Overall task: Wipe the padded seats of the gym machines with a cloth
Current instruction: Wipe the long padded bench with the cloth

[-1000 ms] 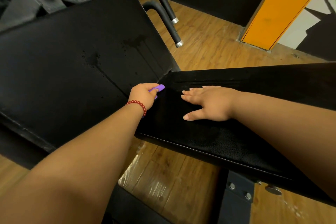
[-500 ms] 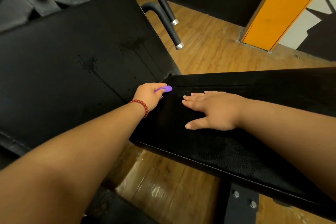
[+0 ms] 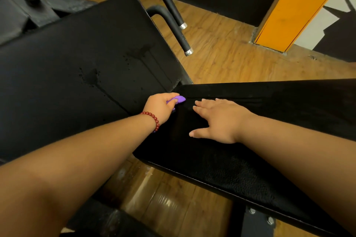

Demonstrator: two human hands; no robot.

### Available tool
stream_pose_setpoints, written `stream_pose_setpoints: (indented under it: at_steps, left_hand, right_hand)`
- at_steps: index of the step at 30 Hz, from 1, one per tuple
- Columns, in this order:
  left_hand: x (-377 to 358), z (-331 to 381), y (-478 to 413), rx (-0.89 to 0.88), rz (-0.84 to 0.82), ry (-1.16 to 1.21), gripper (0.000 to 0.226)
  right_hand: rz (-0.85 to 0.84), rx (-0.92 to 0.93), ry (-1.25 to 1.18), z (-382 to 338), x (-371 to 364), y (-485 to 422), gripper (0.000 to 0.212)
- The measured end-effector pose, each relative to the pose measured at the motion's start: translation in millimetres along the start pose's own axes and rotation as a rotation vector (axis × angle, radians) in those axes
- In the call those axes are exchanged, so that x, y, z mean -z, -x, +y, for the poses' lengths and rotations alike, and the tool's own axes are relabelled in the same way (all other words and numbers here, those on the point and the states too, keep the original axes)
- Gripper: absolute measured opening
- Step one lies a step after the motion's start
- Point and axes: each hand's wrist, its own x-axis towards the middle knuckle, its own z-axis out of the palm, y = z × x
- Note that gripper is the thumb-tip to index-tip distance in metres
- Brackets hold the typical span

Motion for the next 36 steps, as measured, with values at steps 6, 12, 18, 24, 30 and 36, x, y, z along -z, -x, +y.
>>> stream_pose_setpoints:
  at_steps: [6, 12, 18, 24, 30, 36]
  left_hand:
    - [-4.9, 12.2, -22.8, 0.057, 0.038, 0.022, 0.03]
    - [-7.0, -13.2, 2.3, -0.107, 0.028, 0.015, 0.033]
    - [-6.8, 3.6, -36.2, -0.058, -0.01, 0.067, 0.027]
    - [-4.2, -2.3, -20.7, -0.098, -0.019, -0.008, 0.033]
    - [-3.1, 9.0, -41.7, -0.088, -0.033, -0.009, 0.029]
    - [-6.6, 10.3, -43.5, -0.089, -0.026, -0.011, 0.031]
  right_hand:
    - [-0.016, -0.056, -0.017, -0.3, -1.7, -7.3, 0.09]
    - [0.014, -0.089, -0.032, -0.7, -4.1, -12.8, 0.097]
    - [0.029, -0.093, -0.03, 0.5, -6.1, -17.7, 0.098]
    - [0.026, -0.085, -0.024, 0.7, -6.1, -19.9, 0.099]
    - [0.023, -0.081, -0.019, 1.4, -6.8, -21.3, 0.1]
    - [0.025, -0.078, -0.026, 2.9, -7.6, -22.5, 0.1]
